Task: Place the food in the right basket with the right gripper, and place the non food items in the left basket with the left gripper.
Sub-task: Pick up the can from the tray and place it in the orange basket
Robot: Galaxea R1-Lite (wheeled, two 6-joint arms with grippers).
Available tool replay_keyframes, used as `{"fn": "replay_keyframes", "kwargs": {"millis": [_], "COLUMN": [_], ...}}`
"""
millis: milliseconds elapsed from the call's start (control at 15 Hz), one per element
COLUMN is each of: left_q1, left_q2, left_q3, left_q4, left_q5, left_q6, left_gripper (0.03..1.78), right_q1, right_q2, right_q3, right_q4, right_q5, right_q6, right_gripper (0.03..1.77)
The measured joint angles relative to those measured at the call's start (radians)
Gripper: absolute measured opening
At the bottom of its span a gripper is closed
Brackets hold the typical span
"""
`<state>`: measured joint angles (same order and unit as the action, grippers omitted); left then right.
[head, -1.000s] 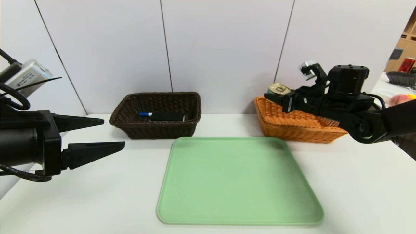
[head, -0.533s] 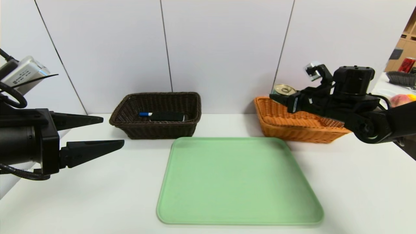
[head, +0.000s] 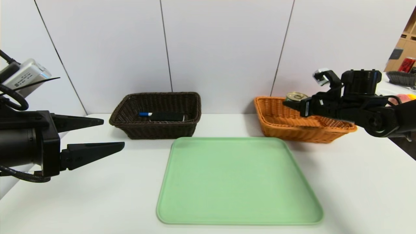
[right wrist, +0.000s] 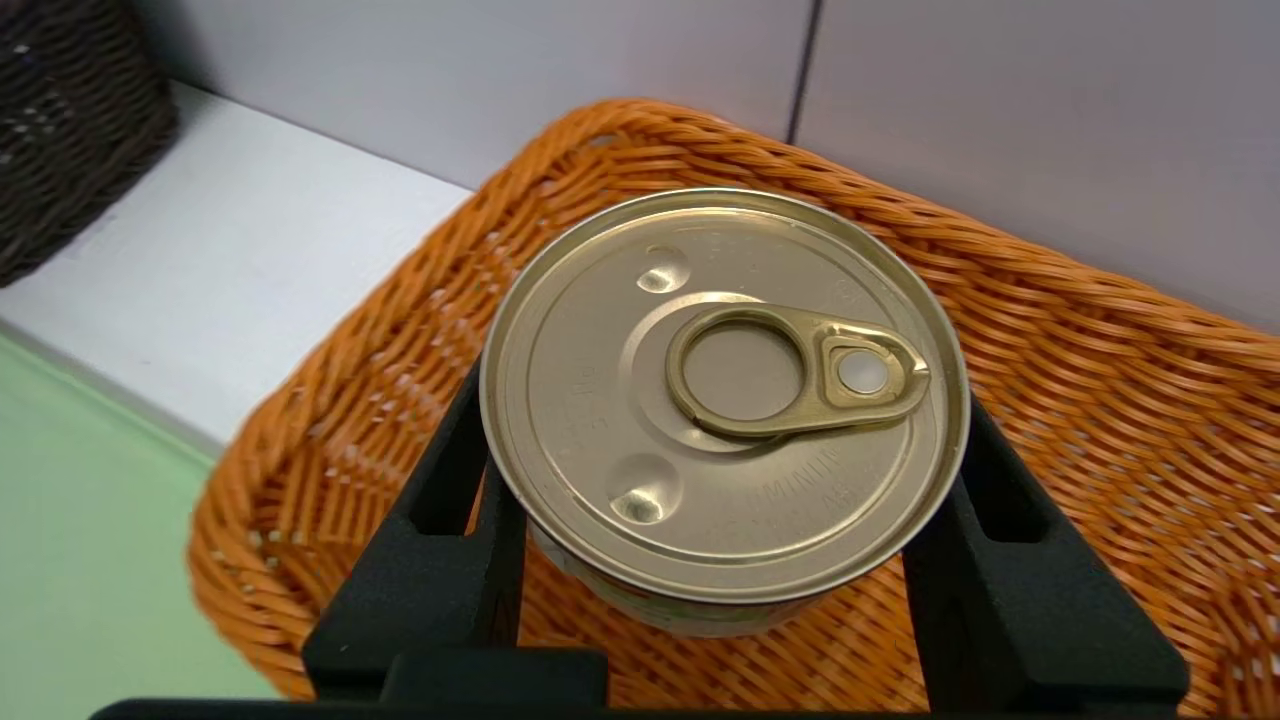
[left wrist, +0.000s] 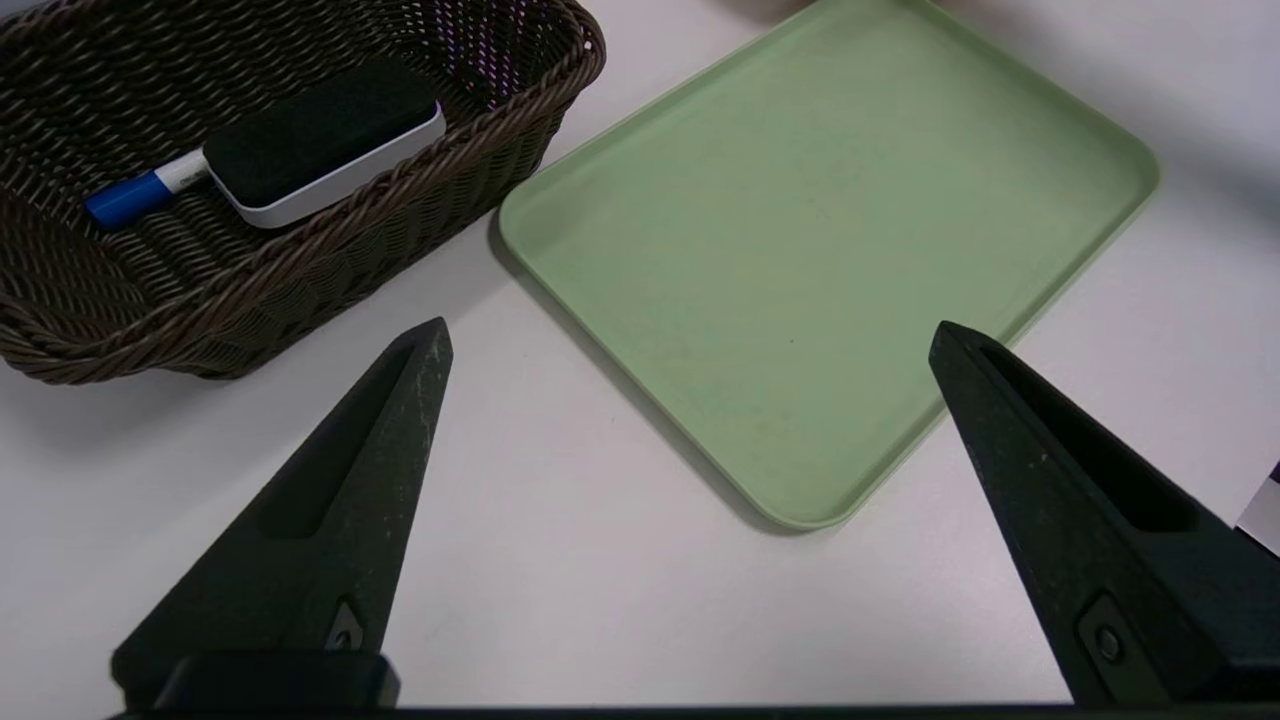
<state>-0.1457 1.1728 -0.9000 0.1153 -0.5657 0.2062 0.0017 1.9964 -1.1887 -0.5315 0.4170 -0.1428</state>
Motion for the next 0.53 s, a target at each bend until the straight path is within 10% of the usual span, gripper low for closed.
{"fn": "replay_keyframes", "kwargs": {"millis": [533], "left_q1": [0.0], "left_q2": [0.0], "left_q3": [0.013], "left_q4": [-0.001], "left_q5": [0.0], "left_q6": [0.0], "left_gripper": [1.69], "right_q1": [-0.048], "right_q2": [0.093], "right_q3": [-0.157], "right_q4": [0.173], "right_q5": [-0.011], "right_q6": [-0.037], "right_gripper": [1.0]}}
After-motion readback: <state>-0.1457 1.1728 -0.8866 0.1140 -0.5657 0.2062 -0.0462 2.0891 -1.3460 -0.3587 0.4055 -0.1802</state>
